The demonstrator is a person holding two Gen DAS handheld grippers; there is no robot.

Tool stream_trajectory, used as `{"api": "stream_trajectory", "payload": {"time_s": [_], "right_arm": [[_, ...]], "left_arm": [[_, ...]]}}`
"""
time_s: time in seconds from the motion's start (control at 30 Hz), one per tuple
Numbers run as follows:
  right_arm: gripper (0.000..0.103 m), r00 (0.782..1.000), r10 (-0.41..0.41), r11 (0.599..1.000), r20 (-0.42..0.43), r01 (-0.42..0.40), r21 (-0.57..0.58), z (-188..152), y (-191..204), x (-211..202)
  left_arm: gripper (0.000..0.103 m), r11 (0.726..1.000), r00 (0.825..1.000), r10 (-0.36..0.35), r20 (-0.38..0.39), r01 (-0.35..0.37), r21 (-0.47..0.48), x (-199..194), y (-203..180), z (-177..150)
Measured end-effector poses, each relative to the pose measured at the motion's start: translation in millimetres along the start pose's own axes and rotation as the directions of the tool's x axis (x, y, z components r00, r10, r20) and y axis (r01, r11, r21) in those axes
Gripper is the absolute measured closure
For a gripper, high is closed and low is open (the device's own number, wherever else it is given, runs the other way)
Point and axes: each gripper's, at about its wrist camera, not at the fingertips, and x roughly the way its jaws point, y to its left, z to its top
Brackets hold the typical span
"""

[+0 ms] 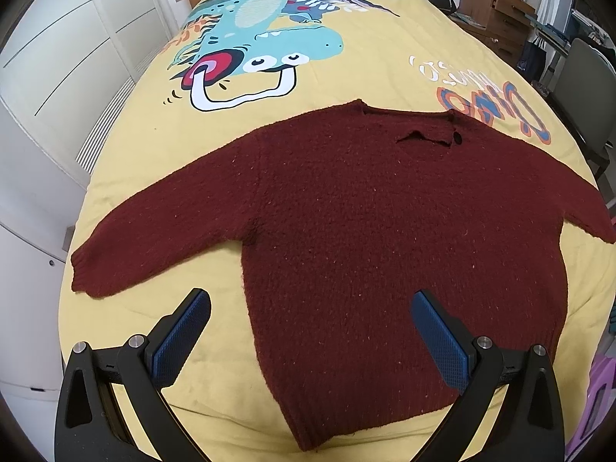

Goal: Fold small clothes
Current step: 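Grasp the sweater sleeve nearest the right tool with the right tool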

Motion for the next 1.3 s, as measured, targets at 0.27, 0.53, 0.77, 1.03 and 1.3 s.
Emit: {"api": "stream_trajectory", "payload": {"time_s": [0.27,0.53,0.77,1.03,1.3], "right_arm": [[0.0,0.999,-0.051,0.982,0.012,0.048,0.184,25,-104,54],[0.0,0.992,-0.067,0.839,-0.109,0.115,0.531,9,-252,141],[0.0,0.981,-0.008,0.661,-0.194,0.15,0.735,-32,-328,200],[0.054,0.972,-0.036,0.635,-0.232,0.201,0.745,-26,-356,219],[0.09,0.997,-0.027,0.749,-0.076,0.071,0.659,20,-336,175]], "left_arm": [[0.001,0.999,1.0,0.017,0.001,-0.017,-0.029,14,8,25],[0.001,0.999,1.0,-0.027,0.016,0.028,-0.039,32,10,54],[0.001,0.996,0.997,-0.075,0.004,0.075,-0.041,54,4,61],[0.001,0.998,0.994,-0.053,-0.092,0.049,-0.047,90,7,40],[0.001,0.999,0.994,-0.012,-0.108,0.008,-0.038,97,20,25]]}}
